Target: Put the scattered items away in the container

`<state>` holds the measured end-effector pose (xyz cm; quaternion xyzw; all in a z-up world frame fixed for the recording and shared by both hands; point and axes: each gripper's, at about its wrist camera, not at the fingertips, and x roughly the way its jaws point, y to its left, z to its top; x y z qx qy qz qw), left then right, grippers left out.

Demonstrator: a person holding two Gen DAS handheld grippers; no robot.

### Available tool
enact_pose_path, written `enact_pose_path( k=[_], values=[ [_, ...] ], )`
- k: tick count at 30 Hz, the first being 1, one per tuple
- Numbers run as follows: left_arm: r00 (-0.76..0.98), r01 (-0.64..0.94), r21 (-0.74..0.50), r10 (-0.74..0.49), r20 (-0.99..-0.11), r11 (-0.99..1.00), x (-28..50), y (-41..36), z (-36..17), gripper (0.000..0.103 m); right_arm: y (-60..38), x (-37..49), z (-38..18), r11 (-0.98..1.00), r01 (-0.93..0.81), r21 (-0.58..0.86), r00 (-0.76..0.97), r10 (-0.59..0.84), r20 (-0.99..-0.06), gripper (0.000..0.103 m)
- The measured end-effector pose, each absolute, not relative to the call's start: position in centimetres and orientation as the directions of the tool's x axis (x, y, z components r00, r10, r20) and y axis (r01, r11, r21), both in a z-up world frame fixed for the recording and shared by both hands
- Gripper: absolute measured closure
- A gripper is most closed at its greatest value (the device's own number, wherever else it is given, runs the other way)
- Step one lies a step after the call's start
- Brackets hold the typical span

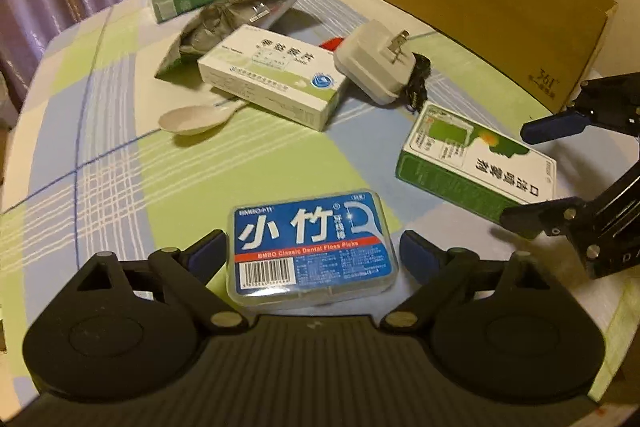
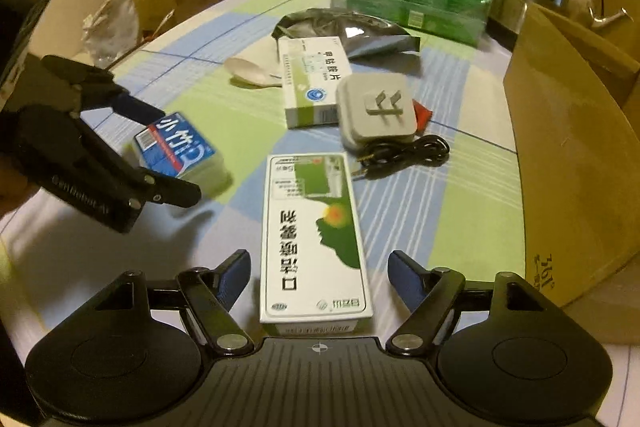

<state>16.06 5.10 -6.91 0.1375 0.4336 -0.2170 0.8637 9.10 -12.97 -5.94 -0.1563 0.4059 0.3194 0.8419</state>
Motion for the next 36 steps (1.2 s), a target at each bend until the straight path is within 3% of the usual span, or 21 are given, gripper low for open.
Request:
enact_pose_path(
  k=[5,9,21,22,23,24,36],
  values=[
    [0.560,0.417,0.028,-0.232,-0.795,0.909,16.4,5.4,-6.7,0.013,-12.7,9.6,-6.1,0.750,-0.661,0.004,0.464,0.413,-0.784,0.030],
    [0.558,0.387,0.020,-0.217,-0.801,0.922,16.6,5.6,-6.8,0.019,-12.5,9.9,-6.3,0.755,-0.656,0.014,0.462,0.416,-0.783,0.030],
    [0.558,0.371,0.080,-0.153,-0.816,0.925,15.5,4.8,-7.7,0.019,-11.8,10.9,-6.9,0.756,-0.654,0.014,0.459,0.412,-0.787,0.030],
    [0.562,0.366,0.079,-0.152,-0.813,0.927,15.5,4.9,-7.6,0.019,-11.8,11.0,-7.0,0.758,-0.652,0.015,0.458,0.410,-0.788,0.031],
    [0.569,0.361,0.082,-0.150,-0.808,0.929,15.5,5.0,-7.4,0.019,-11.8,11.0,-7.1,0.757,-0.654,0.019,0.454,0.412,-0.790,0.044],
    [0.578,0.357,0.083,-0.150,-0.802,0.930,15.4,5.1,-7.2,0.020,-11.9,11.0,-7.2,0.755,-0.655,0.023,0.450,0.415,-0.791,0.049],
    [0.607,0.357,0.025,-0.212,-0.766,0.934,14.5,3.5,-5.3,0.020,-14.8,9.0,-3.8,0.795,-0.607,0.011,0.522,0.409,-0.748,0.050]
  ],
)
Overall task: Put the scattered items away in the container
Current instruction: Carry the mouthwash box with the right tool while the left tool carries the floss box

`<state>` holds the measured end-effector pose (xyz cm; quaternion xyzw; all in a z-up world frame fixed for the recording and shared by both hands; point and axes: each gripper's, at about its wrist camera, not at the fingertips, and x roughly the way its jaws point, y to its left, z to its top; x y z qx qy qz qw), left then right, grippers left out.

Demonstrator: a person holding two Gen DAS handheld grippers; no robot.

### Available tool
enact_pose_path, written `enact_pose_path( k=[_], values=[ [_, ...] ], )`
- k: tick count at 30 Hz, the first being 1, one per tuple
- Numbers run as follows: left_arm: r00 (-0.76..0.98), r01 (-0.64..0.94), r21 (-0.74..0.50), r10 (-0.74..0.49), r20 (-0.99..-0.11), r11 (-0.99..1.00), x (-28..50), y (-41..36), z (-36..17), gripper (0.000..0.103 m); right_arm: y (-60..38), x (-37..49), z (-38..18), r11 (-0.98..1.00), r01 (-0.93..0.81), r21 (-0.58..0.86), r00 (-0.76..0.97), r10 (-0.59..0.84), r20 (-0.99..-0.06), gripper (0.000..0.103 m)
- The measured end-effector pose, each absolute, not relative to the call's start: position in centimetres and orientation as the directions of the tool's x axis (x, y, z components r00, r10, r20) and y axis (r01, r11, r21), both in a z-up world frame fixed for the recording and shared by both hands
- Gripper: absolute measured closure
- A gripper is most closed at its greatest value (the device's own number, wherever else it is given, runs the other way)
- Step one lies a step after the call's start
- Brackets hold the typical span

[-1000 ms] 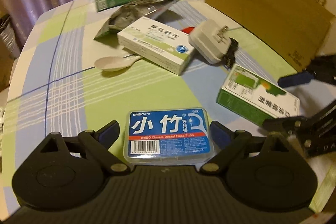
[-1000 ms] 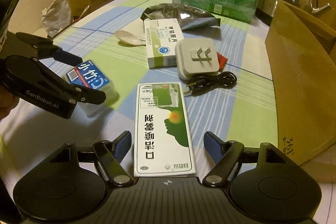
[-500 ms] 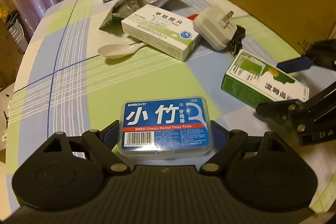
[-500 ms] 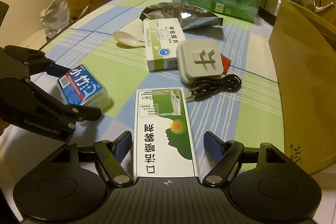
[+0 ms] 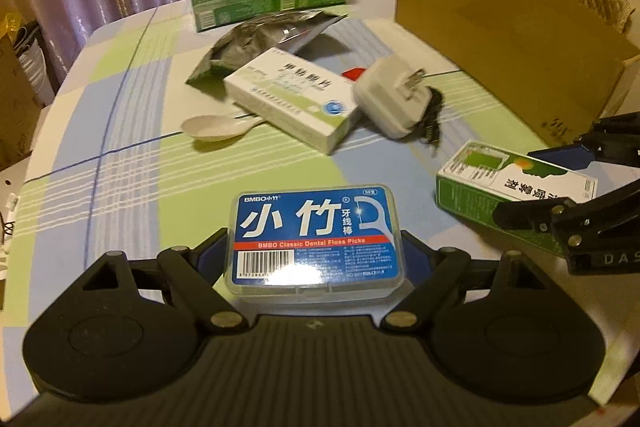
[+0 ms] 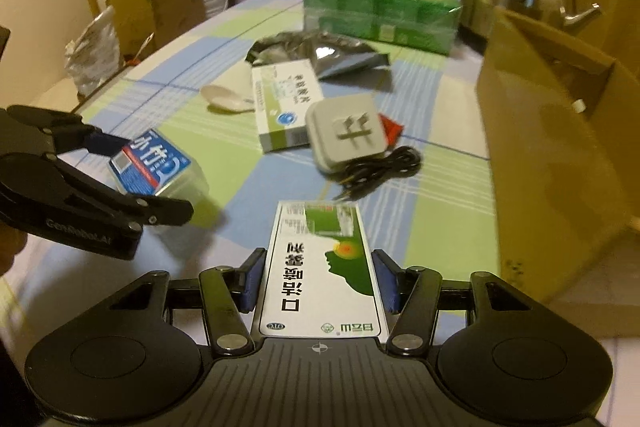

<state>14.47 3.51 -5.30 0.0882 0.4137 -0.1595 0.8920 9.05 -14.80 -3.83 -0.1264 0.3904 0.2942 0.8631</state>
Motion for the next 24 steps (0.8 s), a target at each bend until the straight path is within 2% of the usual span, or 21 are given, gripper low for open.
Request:
enact_pose_path(
  k=[6,12,24],
  values=[
    [0.628,0.357,0.018,-0.225,-0.745,0.934,12.9,2.2,-3.9,0.020,-17.4,7.6,-2.9,0.813,-0.582,-0.004,0.541,0.384,-0.748,0.050],
    [0.620,0.371,0.026,-0.227,-0.751,0.928,11.1,1.1,-3.6,0.020,-18.8,6.3,-4.9,0.810,-0.587,0.010,0.493,0.367,-0.789,0.050],
    [0.614,0.354,0.015,-0.220,-0.758,0.935,9.5,0.5,-3.9,0.020,-18.3,7.0,-6.8,0.807,-0.591,0.005,0.476,0.353,-0.806,0.050]
  ],
)
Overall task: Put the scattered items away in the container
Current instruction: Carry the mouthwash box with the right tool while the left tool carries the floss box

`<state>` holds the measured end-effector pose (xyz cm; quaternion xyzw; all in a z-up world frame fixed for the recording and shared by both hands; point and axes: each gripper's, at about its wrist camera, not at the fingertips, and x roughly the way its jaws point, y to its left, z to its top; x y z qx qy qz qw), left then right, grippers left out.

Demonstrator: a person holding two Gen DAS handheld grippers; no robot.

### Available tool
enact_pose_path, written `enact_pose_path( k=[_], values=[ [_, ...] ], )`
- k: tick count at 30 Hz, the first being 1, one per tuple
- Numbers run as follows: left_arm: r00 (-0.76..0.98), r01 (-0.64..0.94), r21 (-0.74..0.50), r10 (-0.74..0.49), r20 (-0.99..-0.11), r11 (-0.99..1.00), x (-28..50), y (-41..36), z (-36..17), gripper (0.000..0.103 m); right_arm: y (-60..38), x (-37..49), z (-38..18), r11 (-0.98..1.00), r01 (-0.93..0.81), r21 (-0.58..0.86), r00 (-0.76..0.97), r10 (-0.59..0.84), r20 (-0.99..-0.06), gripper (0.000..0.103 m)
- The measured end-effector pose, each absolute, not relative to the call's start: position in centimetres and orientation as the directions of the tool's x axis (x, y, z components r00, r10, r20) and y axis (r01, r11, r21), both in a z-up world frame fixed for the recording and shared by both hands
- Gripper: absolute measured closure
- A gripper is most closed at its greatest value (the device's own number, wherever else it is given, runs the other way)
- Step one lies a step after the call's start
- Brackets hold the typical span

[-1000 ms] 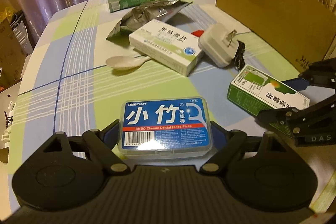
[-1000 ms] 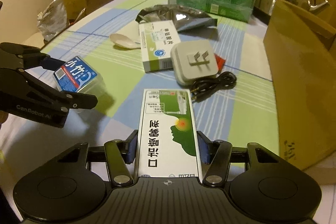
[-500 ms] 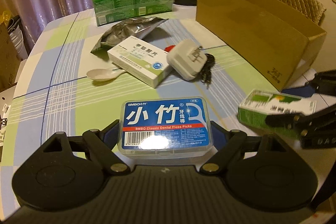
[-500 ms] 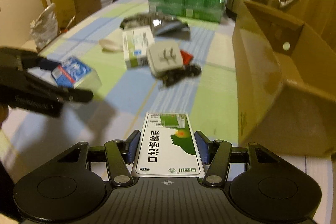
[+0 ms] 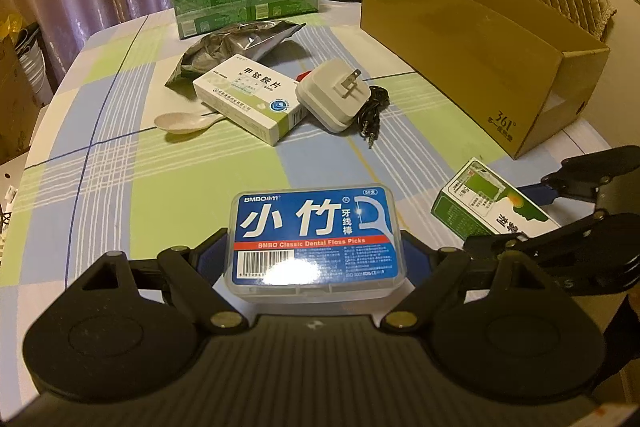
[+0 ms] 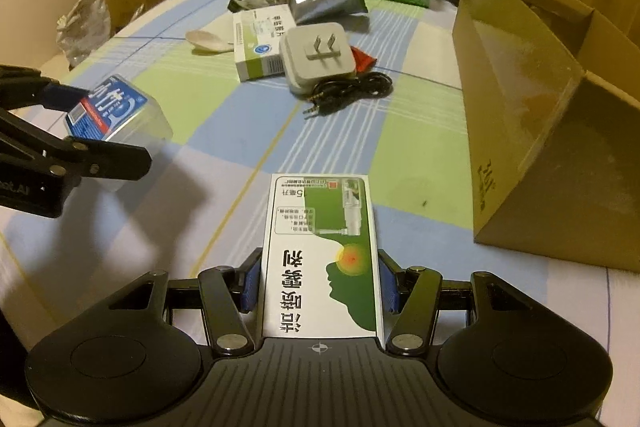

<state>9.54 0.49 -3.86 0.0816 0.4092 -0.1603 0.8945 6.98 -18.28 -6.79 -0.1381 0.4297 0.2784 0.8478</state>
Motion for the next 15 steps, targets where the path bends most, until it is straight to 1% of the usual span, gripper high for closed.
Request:
enact_pose_path(
  k=[10,15],
  values=[
    [0.630,0.376,0.030,-0.231,-0.742,0.926,8.6,-0.6,-2.2,0.020,-20.4,5.4,-2.4,0.834,-0.551,0.027,0.559,0.393,-0.730,0.050],
    [0.637,0.394,0.039,-0.242,-0.732,0.918,7.9,-1.9,-1.1,0.020,-22.1,4.7,-0.4,0.851,-0.525,0.028,0.597,0.392,-0.700,0.050]
  ],
)
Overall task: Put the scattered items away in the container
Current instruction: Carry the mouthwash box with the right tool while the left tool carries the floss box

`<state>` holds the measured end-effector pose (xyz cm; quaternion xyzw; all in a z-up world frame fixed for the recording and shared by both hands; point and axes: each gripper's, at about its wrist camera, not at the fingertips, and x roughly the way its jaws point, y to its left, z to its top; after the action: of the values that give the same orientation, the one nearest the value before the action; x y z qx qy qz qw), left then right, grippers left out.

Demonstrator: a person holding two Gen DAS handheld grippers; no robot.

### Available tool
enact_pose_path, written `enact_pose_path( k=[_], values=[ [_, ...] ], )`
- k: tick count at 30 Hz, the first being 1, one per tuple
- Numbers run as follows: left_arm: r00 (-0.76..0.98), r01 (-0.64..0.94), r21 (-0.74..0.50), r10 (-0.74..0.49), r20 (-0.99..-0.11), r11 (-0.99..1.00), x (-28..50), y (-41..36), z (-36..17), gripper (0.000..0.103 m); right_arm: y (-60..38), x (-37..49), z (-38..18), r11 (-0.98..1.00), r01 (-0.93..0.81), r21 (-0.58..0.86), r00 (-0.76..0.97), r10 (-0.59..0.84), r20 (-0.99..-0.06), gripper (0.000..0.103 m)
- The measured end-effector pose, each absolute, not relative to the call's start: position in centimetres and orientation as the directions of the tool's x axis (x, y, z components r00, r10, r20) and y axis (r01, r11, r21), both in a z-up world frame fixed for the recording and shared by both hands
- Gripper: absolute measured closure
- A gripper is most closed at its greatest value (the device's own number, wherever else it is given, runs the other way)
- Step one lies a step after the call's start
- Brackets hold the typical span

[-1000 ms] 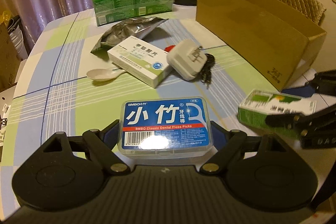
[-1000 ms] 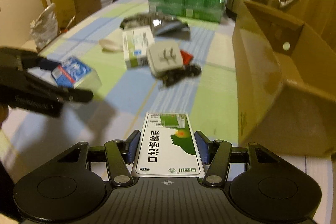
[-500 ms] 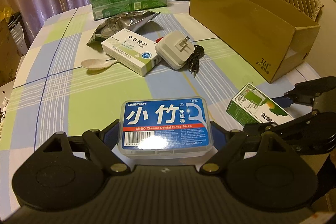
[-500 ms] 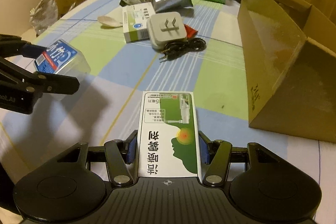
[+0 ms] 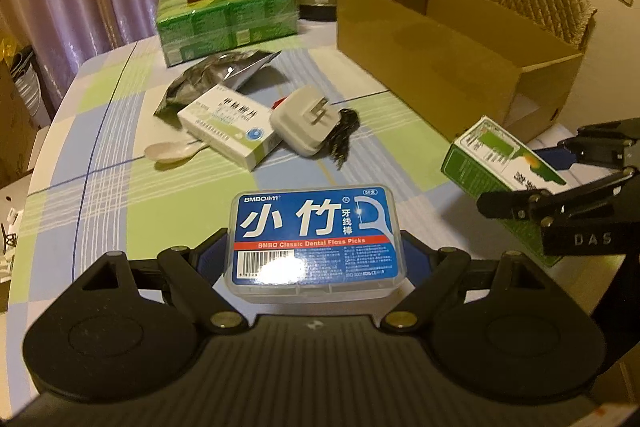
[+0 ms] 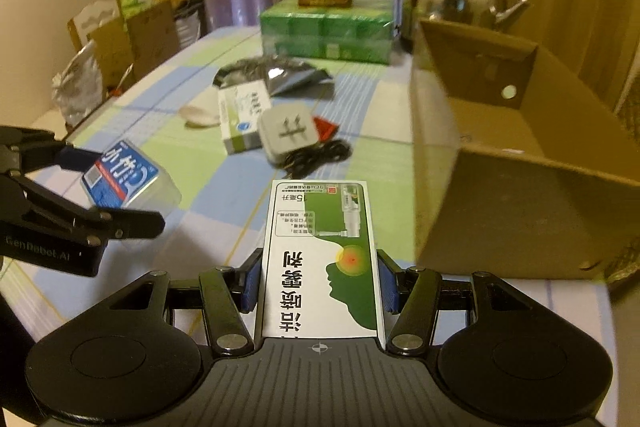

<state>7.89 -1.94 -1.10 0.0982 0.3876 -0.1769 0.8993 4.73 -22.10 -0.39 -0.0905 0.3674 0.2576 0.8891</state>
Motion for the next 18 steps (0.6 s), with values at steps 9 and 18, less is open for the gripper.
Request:
enact_pose_path(
  k=[9,18],
  values=[
    [0.638,0.430,0.046,-0.268,-0.722,0.902,6.7,-4.6,0.2,0.020,-25.4,3.9,1.3,0.880,-0.474,0.037,0.638,0.371,-0.675,0.050],
    [0.630,0.470,0.043,-0.301,-0.716,0.882,6.1,-6.8,0.9,0.020,-28.0,3.4,3.0,0.899,-0.436,0.038,0.674,0.355,-0.648,0.050]
  ],
)
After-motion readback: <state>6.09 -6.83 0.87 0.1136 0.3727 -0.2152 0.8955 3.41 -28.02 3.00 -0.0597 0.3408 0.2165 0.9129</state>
